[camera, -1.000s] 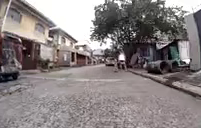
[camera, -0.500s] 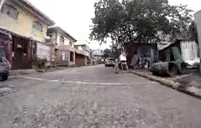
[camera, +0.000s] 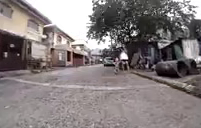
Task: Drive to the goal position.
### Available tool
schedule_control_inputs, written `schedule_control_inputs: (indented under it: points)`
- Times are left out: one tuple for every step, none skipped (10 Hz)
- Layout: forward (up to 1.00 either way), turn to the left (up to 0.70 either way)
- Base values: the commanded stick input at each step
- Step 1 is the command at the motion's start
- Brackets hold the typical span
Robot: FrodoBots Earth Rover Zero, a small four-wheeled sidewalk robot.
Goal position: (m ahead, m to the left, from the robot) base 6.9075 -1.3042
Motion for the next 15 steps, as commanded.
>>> schedule_control_inputs:
  points:
    - [1.00, 0.00]
    - [1.00, 0.00]
    - [1.00, 0.00]
    - [1.00, 0.00]
    - [1.00, 0.00]
    - [1.00, 0.00]
    - [1.00, 0.00]
    - [1.00, 0.00]
    - [1.00, 0.00]
    - [1.00, 0.00]
    - [1.00, 0.00]
    - [1.00, 0.00]
    - [1.00, 0.00]
    - [1.00, 0.00]
    - [1.00, 0.00]
